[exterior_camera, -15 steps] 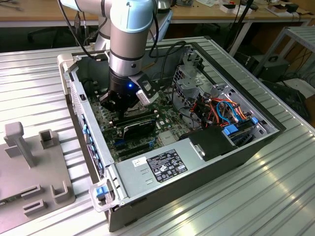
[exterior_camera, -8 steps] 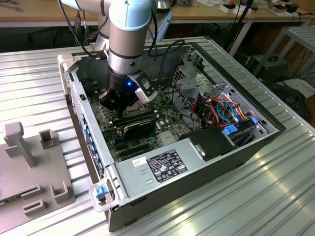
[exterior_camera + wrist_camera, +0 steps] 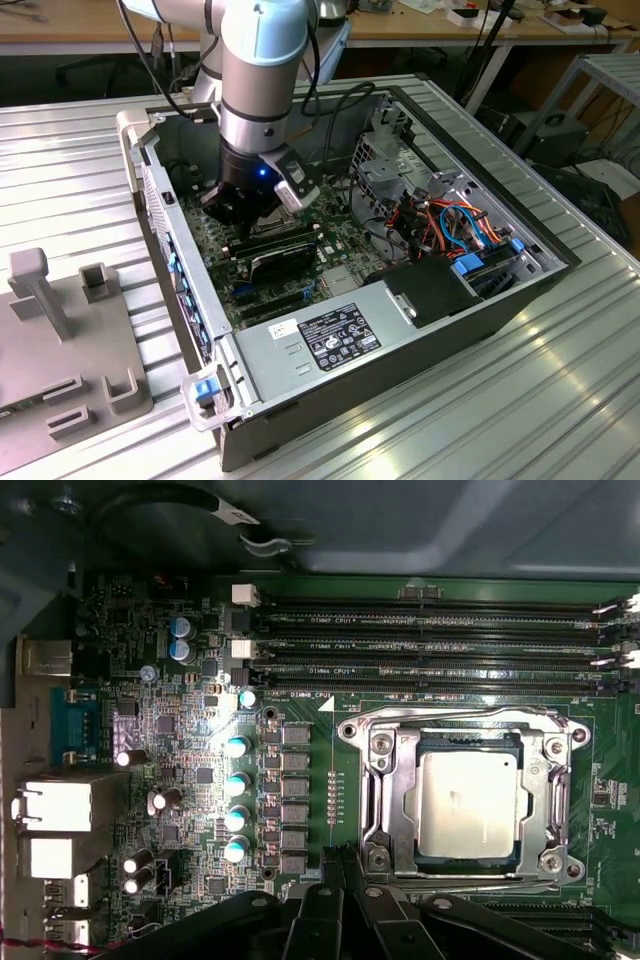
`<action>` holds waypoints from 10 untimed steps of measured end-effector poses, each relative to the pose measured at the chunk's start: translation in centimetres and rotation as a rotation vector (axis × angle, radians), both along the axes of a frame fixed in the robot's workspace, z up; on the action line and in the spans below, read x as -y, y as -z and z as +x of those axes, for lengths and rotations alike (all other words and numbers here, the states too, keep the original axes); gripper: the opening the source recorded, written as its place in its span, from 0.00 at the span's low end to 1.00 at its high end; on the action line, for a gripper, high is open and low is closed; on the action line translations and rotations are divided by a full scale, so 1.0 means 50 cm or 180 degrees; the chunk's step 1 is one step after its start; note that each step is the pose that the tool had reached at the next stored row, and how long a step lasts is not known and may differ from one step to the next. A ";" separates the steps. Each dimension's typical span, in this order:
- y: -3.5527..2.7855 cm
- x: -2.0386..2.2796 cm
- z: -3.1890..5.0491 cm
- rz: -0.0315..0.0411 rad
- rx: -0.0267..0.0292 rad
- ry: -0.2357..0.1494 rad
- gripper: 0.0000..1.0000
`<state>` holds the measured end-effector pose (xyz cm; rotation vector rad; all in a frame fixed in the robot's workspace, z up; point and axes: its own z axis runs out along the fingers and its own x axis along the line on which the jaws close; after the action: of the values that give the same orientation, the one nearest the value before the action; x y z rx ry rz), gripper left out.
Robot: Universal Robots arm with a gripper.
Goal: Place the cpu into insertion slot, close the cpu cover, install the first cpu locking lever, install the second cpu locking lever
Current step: 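Install the second cpu locking lever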
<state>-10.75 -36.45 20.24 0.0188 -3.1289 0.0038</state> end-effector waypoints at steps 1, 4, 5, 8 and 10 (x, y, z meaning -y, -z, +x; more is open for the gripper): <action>0.000 0.0012 0.000 0.0001 0.0000 0.0000 0.11; -0.002 0.0019 0.000 0.0000 0.0000 0.0001 0.11; -0.004 0.0019 0.000 0.0000 0.0001 0.0000 0.11; -0.017 0.0017 0.000 0.0000 0.0000 0.0000 0.11; -0.024 0.0016 0.000 0.0000 0.0001 0.0000 0.11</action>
<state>-10.75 -36.53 21.44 0.0186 -3.1291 0.0038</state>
